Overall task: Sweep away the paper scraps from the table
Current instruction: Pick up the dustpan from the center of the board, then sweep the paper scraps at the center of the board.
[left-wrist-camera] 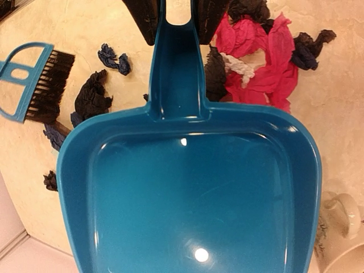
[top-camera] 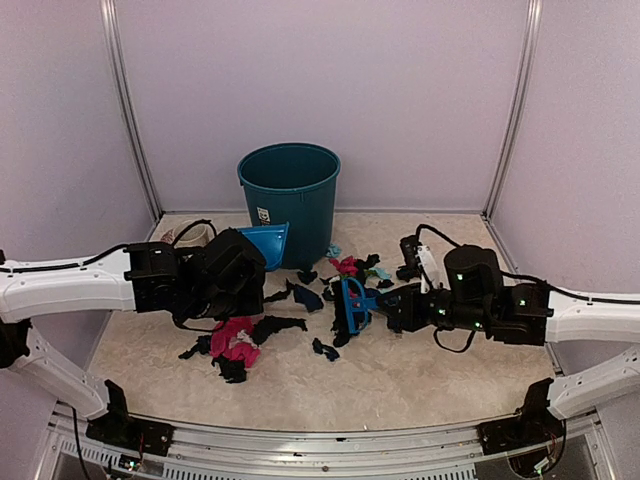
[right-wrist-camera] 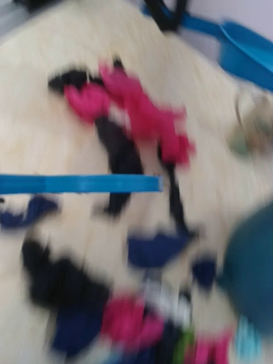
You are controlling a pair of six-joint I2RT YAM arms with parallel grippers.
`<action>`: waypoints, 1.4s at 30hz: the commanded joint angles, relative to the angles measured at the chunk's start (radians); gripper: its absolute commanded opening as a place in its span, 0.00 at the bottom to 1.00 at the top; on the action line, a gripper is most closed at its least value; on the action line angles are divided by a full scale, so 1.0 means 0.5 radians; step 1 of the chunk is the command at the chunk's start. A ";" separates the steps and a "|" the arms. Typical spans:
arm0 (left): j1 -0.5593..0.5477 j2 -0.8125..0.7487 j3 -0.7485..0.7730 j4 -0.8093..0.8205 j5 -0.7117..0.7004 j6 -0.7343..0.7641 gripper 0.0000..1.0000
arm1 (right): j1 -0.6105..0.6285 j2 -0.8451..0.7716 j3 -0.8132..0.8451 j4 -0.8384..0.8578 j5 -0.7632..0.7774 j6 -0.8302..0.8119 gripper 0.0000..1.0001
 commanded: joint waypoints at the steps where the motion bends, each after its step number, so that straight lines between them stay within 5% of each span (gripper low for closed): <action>1: 0.053 -0.221 -0.046 -0.177 -0.148 0.022 0.16 | 0.108 0.316 0.190 0.431 -0.363 0.030 0.00; 15: 0.297 -0.708 -0.037 -0.447 -0.311 0.252 0.18 | 0.258 1.457 0.967 0.927 -0.954 0.361 0.00; 26: 0.365 -0.903 -0.095 -0.479 -0.253 0.336 0.18 | 0.325 2.264 1.766 0.754 -0.973 0.663 0.00; 34: 0.371 -0.964 -0.161 -0.459 -0.220 0.332 0.17 | 0.313 2.529 2.101 0.471 -0.829 0.741 0.00; 42: 0.371 -0.972 -0.190 -0.427 -0.199 0.340 0.17 | 0.236 2.468 2.036 0.220 -0.532 0.674 0.00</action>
